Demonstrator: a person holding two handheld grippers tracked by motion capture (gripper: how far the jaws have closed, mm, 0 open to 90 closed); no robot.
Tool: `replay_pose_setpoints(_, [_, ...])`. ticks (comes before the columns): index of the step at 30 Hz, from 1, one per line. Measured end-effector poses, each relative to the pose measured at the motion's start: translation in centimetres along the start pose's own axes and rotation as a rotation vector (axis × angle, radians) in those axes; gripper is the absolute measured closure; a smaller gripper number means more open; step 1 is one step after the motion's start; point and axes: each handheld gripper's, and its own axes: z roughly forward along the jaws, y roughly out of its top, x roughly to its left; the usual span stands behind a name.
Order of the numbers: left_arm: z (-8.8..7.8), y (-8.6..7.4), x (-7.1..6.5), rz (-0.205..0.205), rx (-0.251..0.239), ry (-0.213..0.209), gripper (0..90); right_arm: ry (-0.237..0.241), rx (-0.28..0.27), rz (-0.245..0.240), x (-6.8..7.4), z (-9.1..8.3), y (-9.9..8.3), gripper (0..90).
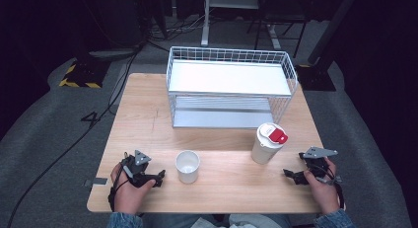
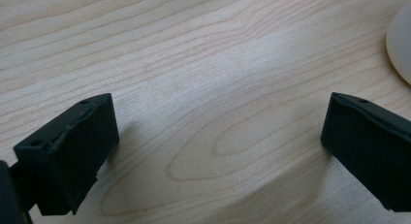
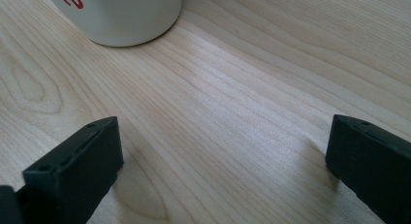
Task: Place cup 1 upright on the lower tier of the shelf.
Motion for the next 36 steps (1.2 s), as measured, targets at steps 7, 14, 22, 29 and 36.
replay_pose_setpoints(7, [-0.1,0.0,0.0,0.022,0.006,-0.019,0.5,0.000,0.000,0.000,0.0,0.0,0.0,0.0])
replay_pose_setpoints(14, [-0.3,-0.2,0.1,0.015,-0.013,-0.011,4.9,0.000,0.000,0.000,0.0,0.0,0.0,0.0])
replay_pose_setpoints(22, [-1.4,0.1,0.0,0.048,-0.017,-0.072,19.1,0.000,0.000,0.000,0.0,0.0,0.0,0.0])
replay_pose_setpoints(29, [-3.4,0.7,-0.8,0.091,-0.053,-0.133,19.3,0.000,0.000,0.000,0.0,0.0,0.0,0.0])
replay_pose_setpoints(36, [-4.9,1.3,-2.1,0.175,-0.118,-0.228,18.3,0.000,0.000,0.000,0.0,0.0,0.0,0.0])
